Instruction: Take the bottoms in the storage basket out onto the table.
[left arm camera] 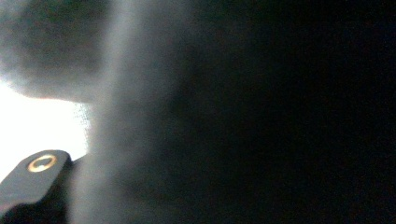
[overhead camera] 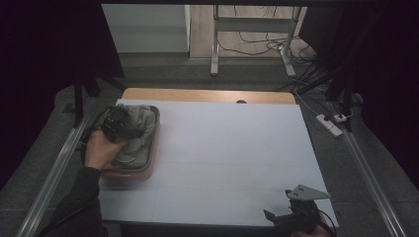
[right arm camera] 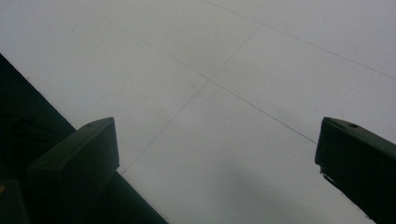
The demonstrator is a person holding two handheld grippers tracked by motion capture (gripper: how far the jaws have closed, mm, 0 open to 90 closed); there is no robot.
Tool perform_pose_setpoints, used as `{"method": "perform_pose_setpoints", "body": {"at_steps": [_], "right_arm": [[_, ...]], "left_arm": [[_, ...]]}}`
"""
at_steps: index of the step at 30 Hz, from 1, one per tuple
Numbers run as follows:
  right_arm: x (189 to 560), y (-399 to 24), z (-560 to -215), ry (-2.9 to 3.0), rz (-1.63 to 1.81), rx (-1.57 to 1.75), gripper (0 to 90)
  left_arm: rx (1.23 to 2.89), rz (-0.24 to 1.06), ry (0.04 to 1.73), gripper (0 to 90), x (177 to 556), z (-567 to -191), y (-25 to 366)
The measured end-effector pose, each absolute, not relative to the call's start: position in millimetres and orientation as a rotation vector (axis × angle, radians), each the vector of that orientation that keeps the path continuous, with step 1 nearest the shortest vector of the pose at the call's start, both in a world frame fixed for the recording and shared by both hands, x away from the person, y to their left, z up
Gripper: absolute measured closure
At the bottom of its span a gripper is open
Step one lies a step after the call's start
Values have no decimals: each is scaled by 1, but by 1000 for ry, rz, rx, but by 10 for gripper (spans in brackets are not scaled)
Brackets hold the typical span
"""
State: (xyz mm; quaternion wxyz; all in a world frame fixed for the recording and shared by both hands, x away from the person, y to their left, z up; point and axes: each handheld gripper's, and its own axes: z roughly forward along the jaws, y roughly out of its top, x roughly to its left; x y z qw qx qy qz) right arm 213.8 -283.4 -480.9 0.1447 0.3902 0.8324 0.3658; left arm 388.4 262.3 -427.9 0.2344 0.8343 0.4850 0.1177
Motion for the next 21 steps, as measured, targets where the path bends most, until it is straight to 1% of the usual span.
{"method": "perform_pose_setpoints", "body": {"at_steps": [7,17,20,21], "right_arm": [[214,-284,-481,2397,1055,1129,0],[214,-284,-481,2392,1058,1131,0],[214,-284,-481,2392,1058,1130,0],[214,-284,-481,2393,1058,1130,0]], "left_arm": [[2270,334,1294,579,385,-407,263],[2269,392,1274,576,379,-376,264],[2256,384,1272,576,378,-372,265],[2241,356,1272,576,378,-367,267]]}}
